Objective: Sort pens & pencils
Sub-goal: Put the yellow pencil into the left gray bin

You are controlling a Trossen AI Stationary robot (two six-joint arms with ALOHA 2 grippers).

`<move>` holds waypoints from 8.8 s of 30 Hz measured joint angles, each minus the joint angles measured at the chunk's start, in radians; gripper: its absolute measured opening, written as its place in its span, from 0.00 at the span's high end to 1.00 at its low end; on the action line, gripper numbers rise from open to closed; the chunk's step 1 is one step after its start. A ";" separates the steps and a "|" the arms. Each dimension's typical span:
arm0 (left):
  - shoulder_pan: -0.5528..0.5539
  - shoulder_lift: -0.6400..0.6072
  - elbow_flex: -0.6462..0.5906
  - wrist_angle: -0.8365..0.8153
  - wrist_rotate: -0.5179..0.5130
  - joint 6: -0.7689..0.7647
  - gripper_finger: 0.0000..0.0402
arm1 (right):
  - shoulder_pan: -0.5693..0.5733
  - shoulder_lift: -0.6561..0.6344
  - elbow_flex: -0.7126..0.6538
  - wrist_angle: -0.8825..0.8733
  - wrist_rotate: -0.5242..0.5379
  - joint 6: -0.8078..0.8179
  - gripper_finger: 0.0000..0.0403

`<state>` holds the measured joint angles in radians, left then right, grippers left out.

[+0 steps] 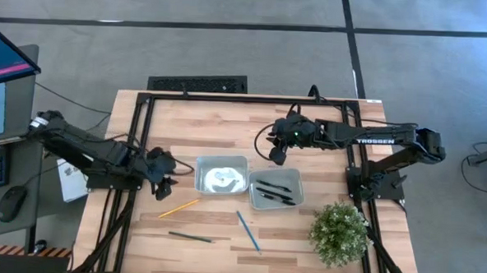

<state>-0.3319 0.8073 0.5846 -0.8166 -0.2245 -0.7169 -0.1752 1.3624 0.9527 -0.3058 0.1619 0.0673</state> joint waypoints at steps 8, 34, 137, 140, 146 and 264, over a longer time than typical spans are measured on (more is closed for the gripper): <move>-0.129 0.196 0.016 0.029 0.010 -0.145 0.58 | -0.050 0.000 0.000 0.001 -0.001 -0.024 0.76; -0.276 0.689 0.207 0.037 0.089 -0.481 0.58 | -0.040 0.000 0.000 0.002 -0.005 -0.042 0.76; -0.267 0.797 0.206 0.083 0.167 -0.588 0.71 | -0.015 -0.001 0.000 0.008 -0.005 -0.015 0.76; -0.268 0.797 0.206 0.085 0.168 -0.588 0.79 | -0.015 -0.001 0.000 0.008 -0.005 -0.015 0.76; -0.268 0.797 0.206 0.084 0.167 -0.588 0.92 | -0.015 -0.001 0.000 0.008 -0.005 -0.015 0.76; 0.443 0.647 0.206 0.520 0.404 0.373 1.00 | -0.015 -0.001 0.084 -0.061 -0.005 -0.022 0.76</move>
<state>0.1112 1.4540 0.7902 -0.2966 0.1791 -0.3443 -0.1902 1.3617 1.0367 -0.3668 0.1570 0.0448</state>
